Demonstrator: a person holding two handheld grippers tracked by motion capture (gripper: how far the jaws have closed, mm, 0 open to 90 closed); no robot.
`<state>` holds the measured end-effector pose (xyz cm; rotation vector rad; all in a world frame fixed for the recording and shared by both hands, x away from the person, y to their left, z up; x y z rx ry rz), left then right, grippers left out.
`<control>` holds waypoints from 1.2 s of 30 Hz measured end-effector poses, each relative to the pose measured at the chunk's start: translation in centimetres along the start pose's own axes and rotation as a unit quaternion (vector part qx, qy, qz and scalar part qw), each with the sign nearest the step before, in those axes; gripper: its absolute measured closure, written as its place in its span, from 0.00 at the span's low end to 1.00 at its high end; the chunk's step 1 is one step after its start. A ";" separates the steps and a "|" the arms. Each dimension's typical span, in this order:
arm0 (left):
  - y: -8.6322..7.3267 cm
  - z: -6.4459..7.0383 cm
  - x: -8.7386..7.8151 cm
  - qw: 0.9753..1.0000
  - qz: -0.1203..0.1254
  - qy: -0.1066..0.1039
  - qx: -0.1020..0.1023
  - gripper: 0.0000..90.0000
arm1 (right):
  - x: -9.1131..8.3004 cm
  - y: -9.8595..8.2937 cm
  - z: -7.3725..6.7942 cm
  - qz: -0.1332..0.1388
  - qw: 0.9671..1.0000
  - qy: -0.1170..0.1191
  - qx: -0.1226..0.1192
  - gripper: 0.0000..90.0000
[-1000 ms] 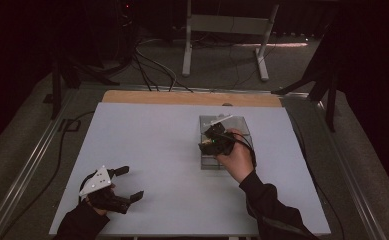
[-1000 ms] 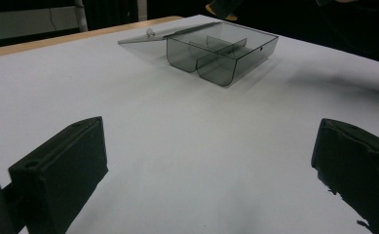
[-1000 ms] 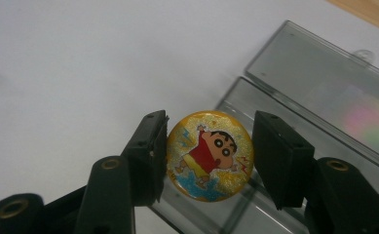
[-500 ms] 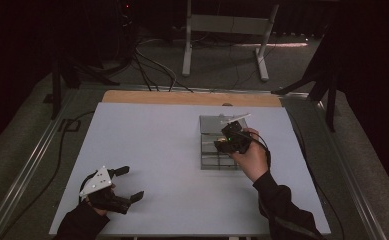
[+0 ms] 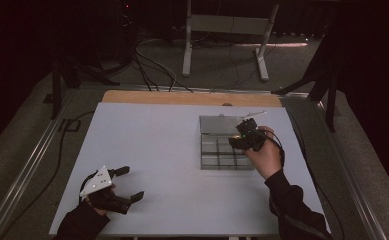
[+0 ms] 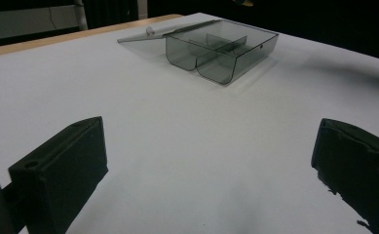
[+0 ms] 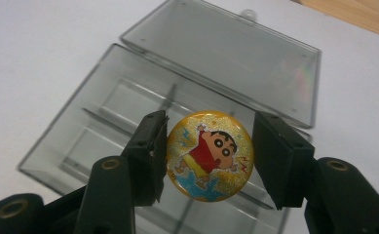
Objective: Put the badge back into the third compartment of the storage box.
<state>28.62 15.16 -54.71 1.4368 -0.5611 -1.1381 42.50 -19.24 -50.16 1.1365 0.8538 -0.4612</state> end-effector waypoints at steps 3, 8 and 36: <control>0.0 0.0 0.0 1.000 -0.001 0.000 0.000 0.00 | 0.0 -0.2 0.9 -0.002 1.000 -0.003 0.011 0.53; -0.1 0.0 0.1 1.000 -0.001 0.000 0.001 0.00 | 0.1 -0.4 2.2 -0.004 1.000 -0.011 0.024 0.53; -0.1 0.0 0.1 1.000 -0.005 0.000 0.002 0.00 | 3.9 -2.2 2.9 -0.038 0.998 -0.016 0.042 0.53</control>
Point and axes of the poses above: each handheld gripper's, and its own axes: x roughly forward along the jaws, y roughly out of its top, z roughly to its right, the point moved 9 cm from there along x, roughly forward along the jaws, and after that the axes turned 8 degrees about -y, right-handed, at the moved point
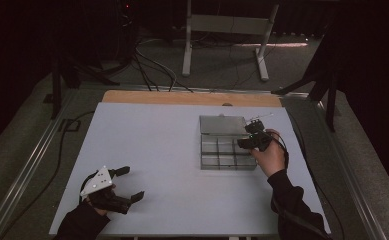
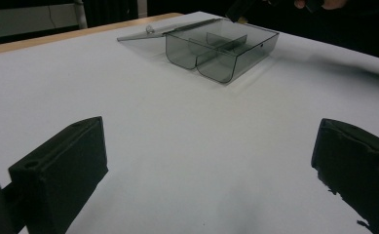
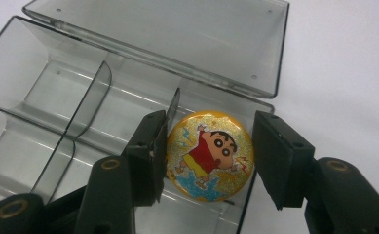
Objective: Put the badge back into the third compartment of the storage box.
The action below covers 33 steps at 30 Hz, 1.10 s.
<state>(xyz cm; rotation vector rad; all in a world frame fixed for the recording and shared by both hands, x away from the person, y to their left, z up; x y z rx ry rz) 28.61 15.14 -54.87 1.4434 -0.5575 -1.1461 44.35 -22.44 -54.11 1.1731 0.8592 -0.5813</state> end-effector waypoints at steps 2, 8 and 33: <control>0.1 0.0 0.0 1.000 0.003 0.001 -0.003 0.00 | 0.4 0.0 -0.1 -0.002 1.000 0.000 0.001 0.53; 0.0 0.0 0.0 1.000 0.002 0.000 -0.001 0.00 | 0.8 -0.1 -0.1 -0.002 1.000 -0.002 -0.003 0.53; 0.1 0.1 0.0 1.000 0.002 -0.001 -0.001 0.00 | -2.4 1.1 -2.0 0.057 0.996 0.071 -0.009 0.07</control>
Point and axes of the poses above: each handheld gripper's, and its own axes: x roughly forward along the jaws, y roughly out of its top, z roughly to its right, the point moved 9 cm from there along x, roughly forward along the jaws, and after that the axes turned 8 degrees about -y, right-handed, at the moved point
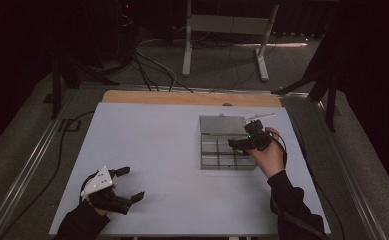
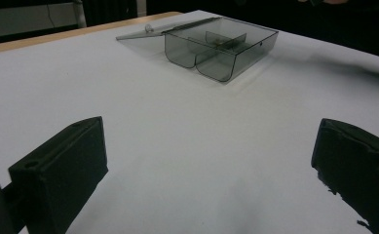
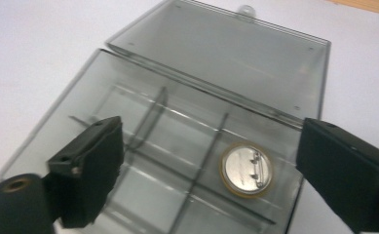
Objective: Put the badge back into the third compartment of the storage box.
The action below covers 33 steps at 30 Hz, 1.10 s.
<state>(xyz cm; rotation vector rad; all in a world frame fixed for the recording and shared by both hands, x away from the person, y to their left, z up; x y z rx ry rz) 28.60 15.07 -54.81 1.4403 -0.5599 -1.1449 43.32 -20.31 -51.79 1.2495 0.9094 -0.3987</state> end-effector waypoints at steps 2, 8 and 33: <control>0.0 -0.1 0.0 1.000 0.001 0.001 -0.002 0.00 | -0.4 0.1 -0.4 0.007 1.000 0.011 -0.004 0.01; 0.0 -0.1 0.0 1.000 0.000 0.000 0.000 0.00 | -1.8 0.2 -1.3 0.027 0.999 0.014 -0.014 0.00; 0.0 0.0 -0.1 1.000 0.001 0.000 -0.002 0.00 | -4.0 -7.6 -2.4 0.054 0.993 0.095 -0.033 0.00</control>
Point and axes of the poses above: each handheld gripper's, and its own axes: x roughly forward along the jaws, y roughly out of its top, z roughly to its right, the point moved 9 cm from there along x, roughly forward along the jaws, and after that the axes turned 8 degrees about -y, right-handed, at the moved point
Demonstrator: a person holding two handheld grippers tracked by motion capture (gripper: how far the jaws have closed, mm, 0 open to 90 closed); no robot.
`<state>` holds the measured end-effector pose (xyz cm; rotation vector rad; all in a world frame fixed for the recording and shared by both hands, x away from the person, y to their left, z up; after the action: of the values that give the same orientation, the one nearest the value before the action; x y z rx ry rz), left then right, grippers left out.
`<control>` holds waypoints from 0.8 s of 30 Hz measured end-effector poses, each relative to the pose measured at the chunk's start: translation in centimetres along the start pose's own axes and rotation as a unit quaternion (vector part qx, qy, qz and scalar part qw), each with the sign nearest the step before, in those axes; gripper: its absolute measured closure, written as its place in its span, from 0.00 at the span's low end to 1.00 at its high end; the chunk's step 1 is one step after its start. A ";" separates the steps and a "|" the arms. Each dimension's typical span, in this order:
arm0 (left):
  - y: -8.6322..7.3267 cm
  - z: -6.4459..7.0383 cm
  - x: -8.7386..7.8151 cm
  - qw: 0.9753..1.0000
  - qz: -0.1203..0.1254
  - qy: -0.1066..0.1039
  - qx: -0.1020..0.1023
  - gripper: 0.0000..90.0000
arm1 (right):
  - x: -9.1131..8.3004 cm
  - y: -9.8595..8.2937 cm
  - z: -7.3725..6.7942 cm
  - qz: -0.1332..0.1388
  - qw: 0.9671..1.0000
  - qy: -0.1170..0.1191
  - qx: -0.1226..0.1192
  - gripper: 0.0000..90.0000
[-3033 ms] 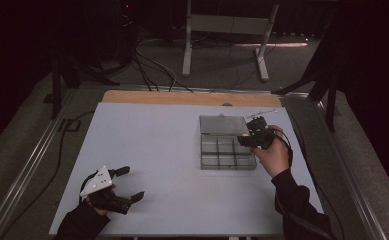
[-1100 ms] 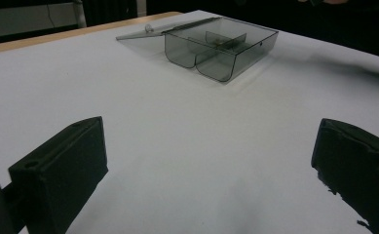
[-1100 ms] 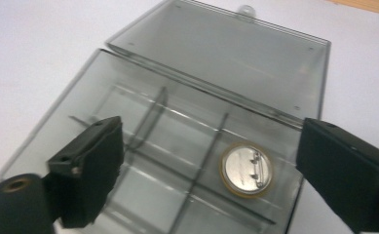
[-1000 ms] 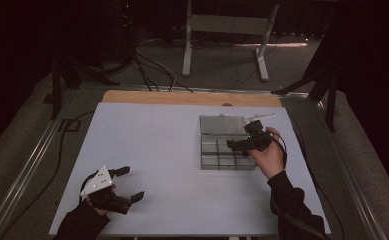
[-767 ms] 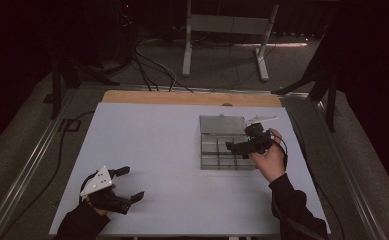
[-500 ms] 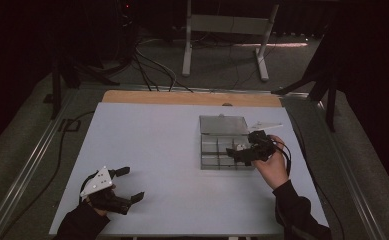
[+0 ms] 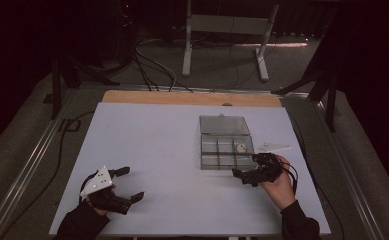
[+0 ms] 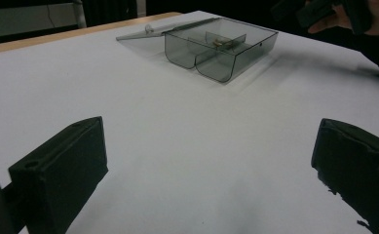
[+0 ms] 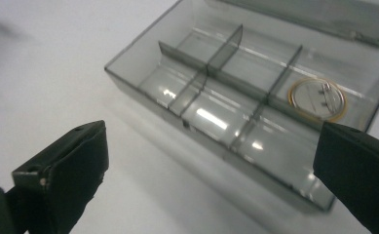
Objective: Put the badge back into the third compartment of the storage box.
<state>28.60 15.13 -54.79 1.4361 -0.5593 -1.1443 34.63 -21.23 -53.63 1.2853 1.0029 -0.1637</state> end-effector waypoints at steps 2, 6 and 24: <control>0.0 0.0 0.0 1.000 -0.001 0.000 0.000 0.00 | -0.4 -0.6 0.0 0.003 1.000 0.007 0.002 0.00; 0.0 0.0 0.0 1.000 0.000 0.000 -0.001 0.00 | -0.9 -1.9 0.1 0.003 1.000 0.010 -0.006 0.00; -0.1 0.0 0.0 1.000 -0.001 -0.003 -0.001 0.00 | -2.0 -6.4 2.2 0.043 0.999 0.007 -0.013 0.00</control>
<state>28.54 15.14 -54.87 1.4315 -0.5607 -1.1520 30.69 -26.03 -56.96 1.3052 0.9576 -0.0764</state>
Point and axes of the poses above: each handheld gripper's, and its own axes: x roughly forward along the jaws, y roughly out of its top, z roughly to its right, the point moved 9 cm from there along x, roughly forward along the jaws, and after that the axes turned 8 degrees about -y, right-handed, at the moved point
